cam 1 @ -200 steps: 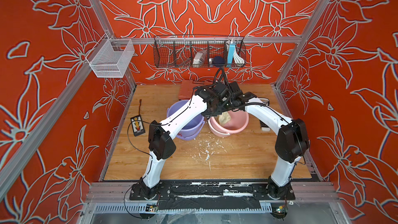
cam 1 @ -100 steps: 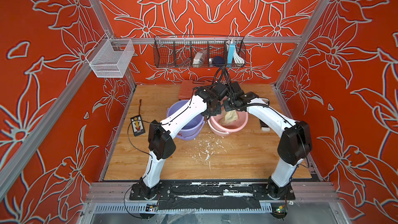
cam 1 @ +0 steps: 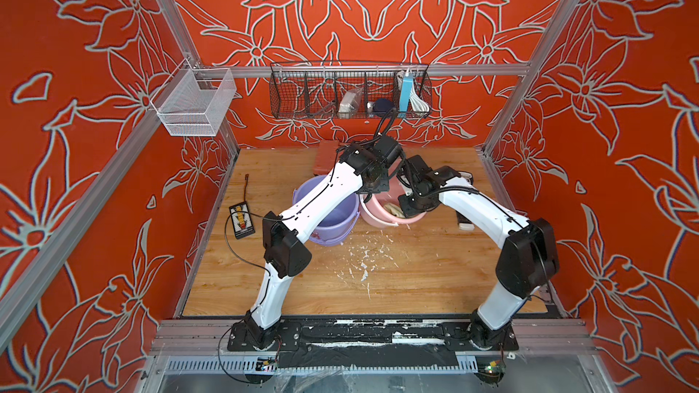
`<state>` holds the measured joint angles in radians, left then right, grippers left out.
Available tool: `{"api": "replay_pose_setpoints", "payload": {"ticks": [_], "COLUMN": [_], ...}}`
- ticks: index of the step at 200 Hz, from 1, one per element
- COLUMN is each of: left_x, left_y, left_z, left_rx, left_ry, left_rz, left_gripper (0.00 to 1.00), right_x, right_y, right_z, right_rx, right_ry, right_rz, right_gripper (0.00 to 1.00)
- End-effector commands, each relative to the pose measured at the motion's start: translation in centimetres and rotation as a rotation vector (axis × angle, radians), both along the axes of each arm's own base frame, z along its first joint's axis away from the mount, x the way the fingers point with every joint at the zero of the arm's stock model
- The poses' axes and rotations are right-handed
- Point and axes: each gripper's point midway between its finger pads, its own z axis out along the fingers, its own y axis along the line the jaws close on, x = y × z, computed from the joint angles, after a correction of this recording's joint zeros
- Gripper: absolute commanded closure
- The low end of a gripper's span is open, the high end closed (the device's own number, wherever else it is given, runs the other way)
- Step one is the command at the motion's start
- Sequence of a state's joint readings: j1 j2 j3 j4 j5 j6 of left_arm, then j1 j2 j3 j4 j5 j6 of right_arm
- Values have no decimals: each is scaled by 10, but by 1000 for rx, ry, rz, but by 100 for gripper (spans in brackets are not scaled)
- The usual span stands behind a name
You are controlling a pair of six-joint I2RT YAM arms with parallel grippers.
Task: Wipe the inside of the bucket with a cloth
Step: Wipe the dirt from the inside of the bucket.
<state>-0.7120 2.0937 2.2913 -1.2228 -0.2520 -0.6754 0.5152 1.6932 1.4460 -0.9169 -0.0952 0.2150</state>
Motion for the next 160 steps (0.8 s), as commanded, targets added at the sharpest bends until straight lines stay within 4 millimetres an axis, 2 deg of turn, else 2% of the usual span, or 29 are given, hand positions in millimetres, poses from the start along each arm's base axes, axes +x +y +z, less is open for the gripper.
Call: {"api": "replay_pose_setpoints", "payload": {"ticks": [1, 22, 44, 66, 84, 104, 119, 136, 160], "left_x": [10, 9, 7, 4, 2, -1, -3, -5, -10], "left_y": [3, 3, 5, 8, 11, 9, 7, 4, -2], "left_z": [7, 7, 11, 12, 10, 8, 7, 5, 2], "left_rx": [-11, -13, -20, -16, -16, -47, -55, -66, -87], "left_ry": [-36, -33, -40, -39, -31, -8, 5, 17, 47], "left_rz": [25, 24, 25, 21, 20, 10, 1, -13, -41], "left_gripper": [100, 100, 100, 100, 100, 100, 100, 100, 100], "right_x": [-32, -31, -21, -5, 8, 21, 32, 45, 67], "right_y": [44, 66, 67, 41, 7, -29, -46, -52, -46], "right_z": [16, 29, 25, 10, 4, 7, 16, 29, 46], "right_rx": [278, 403, 392, 275, 143, 21, -40, -73, -55], "right_ry": [130, 164, 196, 177, 123, 55, -7, -81, -171], "right_rz": [108, 135, 106, 14, -79, -151, -180, -187, -186], "right_gripper": [100, 100, 100, 100, 100, 100, 100, 100, 100]}}
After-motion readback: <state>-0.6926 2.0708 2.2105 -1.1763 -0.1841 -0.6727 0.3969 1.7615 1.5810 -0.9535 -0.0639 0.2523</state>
